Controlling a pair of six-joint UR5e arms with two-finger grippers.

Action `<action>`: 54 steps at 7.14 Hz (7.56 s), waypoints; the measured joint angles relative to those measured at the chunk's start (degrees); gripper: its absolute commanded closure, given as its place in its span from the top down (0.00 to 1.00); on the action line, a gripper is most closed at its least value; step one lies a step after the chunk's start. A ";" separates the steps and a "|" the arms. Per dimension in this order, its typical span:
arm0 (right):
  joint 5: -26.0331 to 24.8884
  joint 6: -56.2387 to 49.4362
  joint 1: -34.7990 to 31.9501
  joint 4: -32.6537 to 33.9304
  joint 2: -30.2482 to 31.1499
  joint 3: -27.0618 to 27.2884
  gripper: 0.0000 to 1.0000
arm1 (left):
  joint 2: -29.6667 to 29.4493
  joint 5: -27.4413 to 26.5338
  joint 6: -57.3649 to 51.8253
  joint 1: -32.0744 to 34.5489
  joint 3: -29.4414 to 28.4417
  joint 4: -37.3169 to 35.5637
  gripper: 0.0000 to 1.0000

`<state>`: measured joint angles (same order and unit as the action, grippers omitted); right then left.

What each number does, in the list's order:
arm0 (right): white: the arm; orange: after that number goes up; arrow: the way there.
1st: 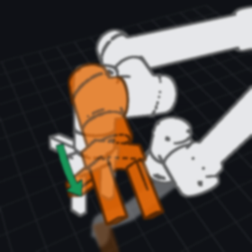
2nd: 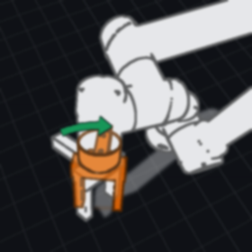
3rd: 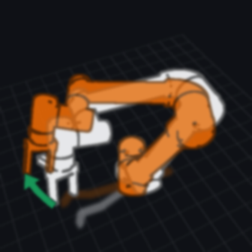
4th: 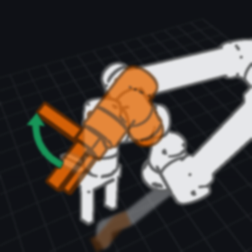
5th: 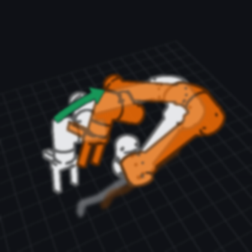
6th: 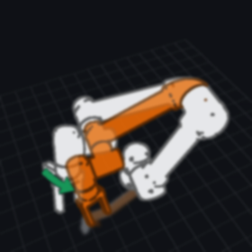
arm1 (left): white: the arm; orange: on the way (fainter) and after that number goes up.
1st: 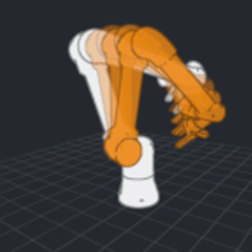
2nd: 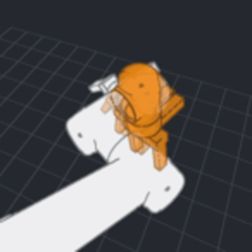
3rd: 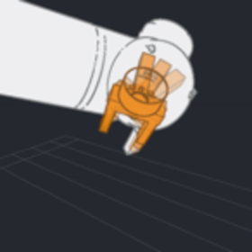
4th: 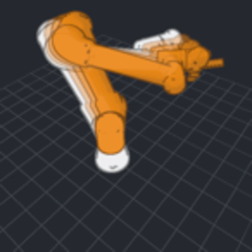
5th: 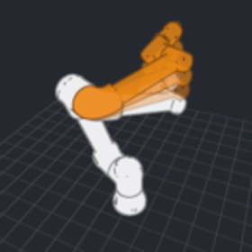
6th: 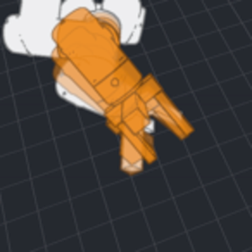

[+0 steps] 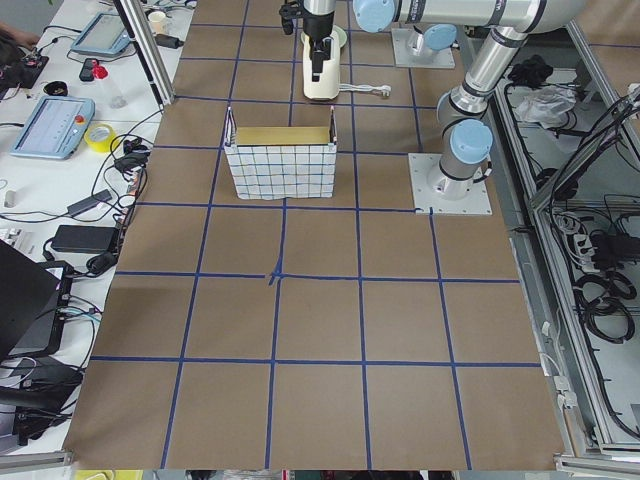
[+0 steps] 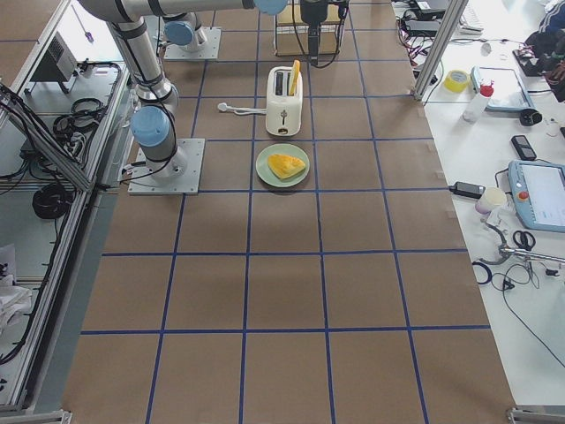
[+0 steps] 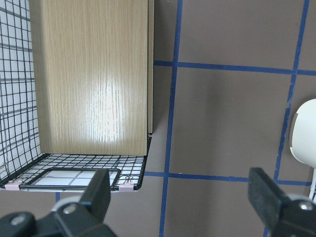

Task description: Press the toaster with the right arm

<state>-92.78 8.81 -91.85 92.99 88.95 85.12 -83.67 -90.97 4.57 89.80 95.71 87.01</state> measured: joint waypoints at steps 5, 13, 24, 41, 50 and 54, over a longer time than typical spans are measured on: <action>0.11 -0.21 0.49 0.05 -0.30 0.10 0.00 | 0.00 0.00 0.00 0.02 0.00 0.00 1.00; 10.57 -17.50 9.75 -0.32 -0.64 18.35 0.00 | 0.00 0.00 0.00 0.02 0.00 0.00 1.00; 16.93 -22.41 12.36 5.30 -3.58 24.92 0.00 | 0.00 0.00 0.00 0.02 0.00 0.00 1.00; 13.73 -20.06 13.19 8.80 -1.57 24.16 0.00 | 0.00 0.00 0.00 0.02 0.00 0.00 1.00; 1.43 -2.97 1.57 -0.80 -0.29 -1.78 1.00 | 0.00 0.00 0.00 0.02 0.00 0.00 1.00; 0.37 -2.69 1.00 1.81 -0.76 -1.64 1.00 | 0.00 0.00 0.00 0.02 0.00 0.00 1.00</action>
